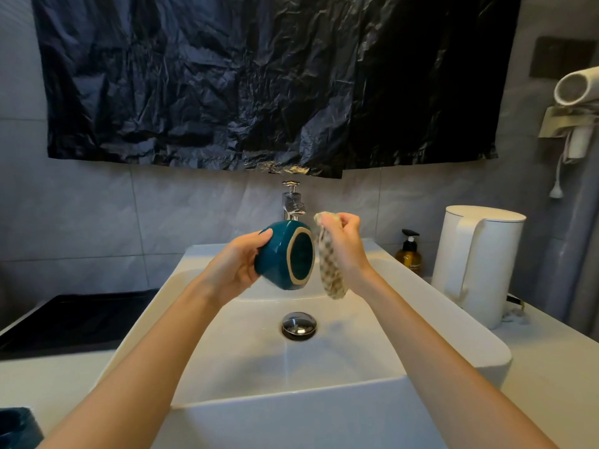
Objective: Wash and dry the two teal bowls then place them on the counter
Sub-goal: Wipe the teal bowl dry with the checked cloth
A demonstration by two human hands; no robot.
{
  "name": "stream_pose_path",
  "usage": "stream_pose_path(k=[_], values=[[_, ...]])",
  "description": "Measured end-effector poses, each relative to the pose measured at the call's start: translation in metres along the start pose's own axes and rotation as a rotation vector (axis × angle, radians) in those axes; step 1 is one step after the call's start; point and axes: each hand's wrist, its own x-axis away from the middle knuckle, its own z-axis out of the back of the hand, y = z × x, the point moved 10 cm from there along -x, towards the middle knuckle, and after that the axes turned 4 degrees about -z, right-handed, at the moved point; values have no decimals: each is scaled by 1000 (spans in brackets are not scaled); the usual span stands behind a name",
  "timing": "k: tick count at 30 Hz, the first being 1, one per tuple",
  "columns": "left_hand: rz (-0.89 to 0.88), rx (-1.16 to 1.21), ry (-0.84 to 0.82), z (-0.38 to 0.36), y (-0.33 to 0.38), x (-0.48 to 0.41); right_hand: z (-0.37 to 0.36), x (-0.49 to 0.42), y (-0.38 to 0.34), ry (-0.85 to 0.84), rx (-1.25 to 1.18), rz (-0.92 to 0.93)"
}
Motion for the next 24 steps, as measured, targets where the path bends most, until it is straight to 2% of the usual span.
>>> stream_pose_path(k=[3, 7, 9, 15, 17, 21, 24], values=[[20, -60, 6, 0, -3, 0, -17, 5, -7, -65, 64, 115], [31, -96, 36, 3, -5, -2, -12, 23, -32, 59, 226, 460], [34, -99, 68, 9, -6, -4, -19, 33, -41, 44, 307, 599], [40, -148, 55, 6, -6, -2, -18, 27, -43, 52, 324, 606], [32, -131, 52, 6, -4, -2, -29, 41, -49, 6, 381, 725], [30, -48, 149, 18, 0, -1, -53, 60, -52, -66, 470, 943], [46, 0, 161, 19, 0, 0, -46, 43, -51, -32, 408, 803]])
